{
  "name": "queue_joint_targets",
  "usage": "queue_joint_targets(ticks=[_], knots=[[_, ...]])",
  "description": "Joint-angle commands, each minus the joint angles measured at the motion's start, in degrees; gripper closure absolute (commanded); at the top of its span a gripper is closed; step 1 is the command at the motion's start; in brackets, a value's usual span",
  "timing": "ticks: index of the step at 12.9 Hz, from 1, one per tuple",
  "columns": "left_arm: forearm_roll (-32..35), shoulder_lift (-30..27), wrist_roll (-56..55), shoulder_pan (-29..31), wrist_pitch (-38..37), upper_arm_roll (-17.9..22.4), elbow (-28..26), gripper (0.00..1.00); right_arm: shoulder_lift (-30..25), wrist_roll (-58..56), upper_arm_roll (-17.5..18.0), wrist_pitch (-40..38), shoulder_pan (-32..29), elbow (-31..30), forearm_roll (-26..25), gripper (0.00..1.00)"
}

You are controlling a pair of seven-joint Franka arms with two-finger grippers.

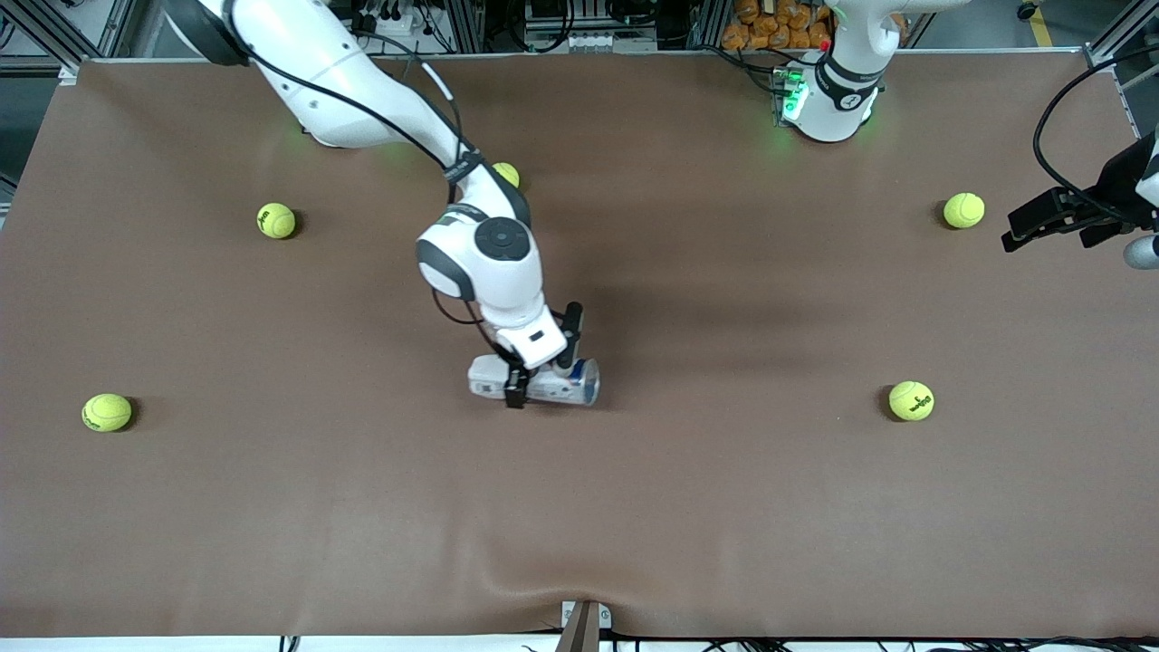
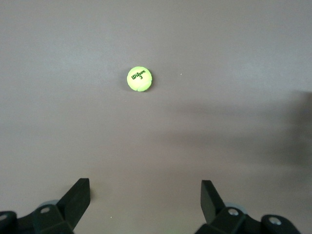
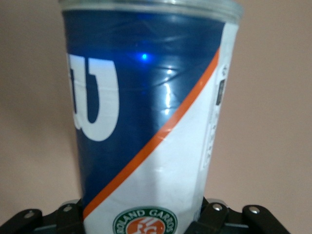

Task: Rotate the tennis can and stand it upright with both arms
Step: 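Lower the can lying on its side onto the table middle, then open the right gripper and withdraw while the left gripper reaches the can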

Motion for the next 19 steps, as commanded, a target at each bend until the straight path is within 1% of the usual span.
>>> queue_joint_targets(ticks=[1,3,4,5,10,13,15,17,19], knots=[[-1.20,0.29,0.47,0.43,-0.60,-0.16,0.62,0.00,3.48,1.91,-1.87,0.24,4.00,4.10,-2.02,0.30],[-1.64,0.29,0.47,0.52,-0.60,-0.16,0.62,0.00,5.07,4.82,-5.38,0.15,8.30,5.60,-2.46,0.29],[-1.90,0.29,0.47,0.52,-0.60,-0.16,0.54,0.00,5.16,5.26,-6.70,0.06,9.98,5.78,-2.46,0.26],[-1.90,0.29,0.47,0.52,-0.60,-0.16,0.54,0.00,5.25,5.35,-7.24,0.06,10.43,5.78,-2.46,0.00],[-2.08,0.65,0.47,0.52,-0.60,-0.16,0.62,0.00,4.37,5.35,-7.24,-0.38,11.22,5.69,-2.37,0.00],[-2.43,0.65,0.47,0.52,-0.60,-0.16,0.62,0.00,2.36,5.35,-6.98,-3.71,12.19,5.69,-1.93,0.00],[-5.22,1.35,0.47,0.52,-0.60,-0.16,0.62,0.00,0.51,5.79,-6.28,-6.43,12.28,5.69,-0.97,0.00],[-7.26,2.22,0.47,0.52,-0.60,-0.16,0.62,0.00,-0.64,10.51,-5.67,-7.76,12.28,5.69,-0.52,0.00],[-9.71,3.54,0.39,0.52,-0.16,-0.16,0.71,0.00,-1.51,12.38,-5.05,-8.29,12.11,5.69,-0.44,0.00]])
